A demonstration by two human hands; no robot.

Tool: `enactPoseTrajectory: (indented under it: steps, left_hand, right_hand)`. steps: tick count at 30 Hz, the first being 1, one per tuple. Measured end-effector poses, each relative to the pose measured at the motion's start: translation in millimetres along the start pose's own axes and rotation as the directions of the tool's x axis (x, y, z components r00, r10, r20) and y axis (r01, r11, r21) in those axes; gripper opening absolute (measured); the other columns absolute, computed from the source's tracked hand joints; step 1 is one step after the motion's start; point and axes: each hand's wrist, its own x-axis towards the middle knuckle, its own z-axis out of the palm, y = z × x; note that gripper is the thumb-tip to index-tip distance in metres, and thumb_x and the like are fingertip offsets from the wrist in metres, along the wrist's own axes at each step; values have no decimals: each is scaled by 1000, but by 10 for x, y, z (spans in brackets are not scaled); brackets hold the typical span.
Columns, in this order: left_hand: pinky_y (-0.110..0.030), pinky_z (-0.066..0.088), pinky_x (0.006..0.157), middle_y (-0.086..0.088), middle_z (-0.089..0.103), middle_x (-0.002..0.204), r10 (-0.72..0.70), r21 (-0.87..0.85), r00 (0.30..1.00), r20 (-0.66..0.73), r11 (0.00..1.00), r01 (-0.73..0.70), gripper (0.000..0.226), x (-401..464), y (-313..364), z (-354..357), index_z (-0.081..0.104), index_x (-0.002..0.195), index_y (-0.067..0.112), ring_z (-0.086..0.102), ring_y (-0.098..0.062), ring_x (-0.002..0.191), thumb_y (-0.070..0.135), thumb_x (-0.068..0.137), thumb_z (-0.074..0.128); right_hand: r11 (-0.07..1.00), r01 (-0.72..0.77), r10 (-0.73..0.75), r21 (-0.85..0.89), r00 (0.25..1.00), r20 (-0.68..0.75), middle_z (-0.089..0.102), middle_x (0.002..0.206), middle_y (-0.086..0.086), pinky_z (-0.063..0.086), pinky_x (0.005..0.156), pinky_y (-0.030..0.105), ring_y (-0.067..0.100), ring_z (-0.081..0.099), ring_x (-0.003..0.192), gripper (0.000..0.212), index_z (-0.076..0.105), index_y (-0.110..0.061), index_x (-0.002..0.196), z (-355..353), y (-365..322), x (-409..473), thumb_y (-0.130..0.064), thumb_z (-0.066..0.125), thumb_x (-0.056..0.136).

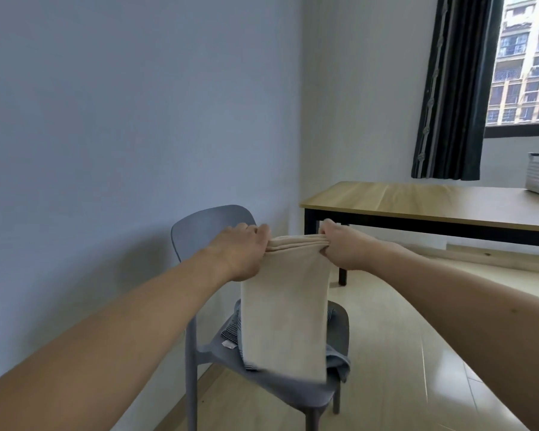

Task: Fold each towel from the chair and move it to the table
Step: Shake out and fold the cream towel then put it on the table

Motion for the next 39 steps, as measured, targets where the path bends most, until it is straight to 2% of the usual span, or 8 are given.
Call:
enactPoseTrajectory:
  steps: [6, 10, 14, 18, 24, 27, 34, 39]
  left_hand:
    - [-33, 36, 76, -7, 52, 116, 29, 49, 992, -127, 999, -23, 25, 147, -99, 243, 43, 115, 14, 50, -25, 102, 15, 91, 39]
    - [-32, 40, 64, -4, 58, 97, 140, -187, 973, 183, 977, -106, 16, -47, 63, 592, 49, 100, 17, 52, -22, 85, 14, 84, 47]
    - [-29, 39, 61, 4, 51, 83, 282, -411, 771, 571, 911, -29, 12, -366, 398, 1171, 47, 83, 25, 50, -16, 75, 18, 83, 57]
    - [-30, 42, 63, 5, 52, 85, 330, -470, 631, 702, 880, 63, 13, -405, 582, 1511, 52, 88, 22, 62, -22, 86, 27, 85, 63]
    - [-31, 51, 78, -6, 61, 103, 225, -651, 775, 591, 700, 293, 24, 149, 309, 1866, 59, 105, 10, 61, -21, 91, 25, 86, 57]
    - [-28, 39, 62, -4, 57, 90, 44, -658, 882, 469, 684, 315, 12, 517, 265, 2166, 57, 90, 11, 53, -19, 81, 22, 85, 55]
    - [-30, 43, 65, -1, 60, 89, -75, -589, 891, 448, 725, 357, 10, 998, 379, 2997, 47, 74, 26, 58, -19, 85, 28, 84, 48]
    - [-36, 43, 96, -1, 54, 120, -25, -526, 908, 418, 809, 264, 33, 1121, 320, 2830, 48, 120, 23, 52, -23, 111, 30, 88, 46]
  right_hand:
    - [992, 107, -118, -73, 981, -153, 58, 80, 5, 43, 55, 31, 18, 52, 61, 6, 39, -17, 94, 155, 80, 78, -13, 43, 92]
    - [991, 76, -51, -109, 975, 218, 56, 88, 2, 41, 60, 26, 16, 48, 71, 12, 42, -24, 84, 524, 233, -120, -17, 52, 86]
    - [976, 39, 115, -215, 746, 656, 60, 112, 5, 49, 84, 33, 19, 56, 92, 24, 48, -21, 104, 1123, 386, -391, -26, 62, 85]
    - [977, -81, 208, -198, 570, 795, 61, 126, 13, 51, 92, 38, 22, 66, 103, 28, 45, -12, 117, 1465, 499, -432, -17, 57, 93]
    - [975, -146, 219, -165, 737, 639, 62, 115, 7, 52, 80, 33, 20, 63, 92, 27, 48, -15, 117, 1462, 739, 225, -22, 55, 92]
    - [972, -150, 221, -182, 853, 474, 53, 94, 2, 41, 62, 23, 18, 50, 79, 17, 48, -13, 103, 1593, 897, 584, -24, 54, 92]
    - [971, -168, 224, -171, 891, 396, 59, 115, 9, 44, 80, 31, 25, 55, 103, 30, 59, -7, 113, 2224, 1309, 1080, -19, 57, 85]
    - [988, -147, 152, -38, 940, 306, 53, 126, 5, 46, 94, 35, 27, 50, 112, 57, 41, -24, 135, 2068, 1326, 1113, -17, 61, 82]
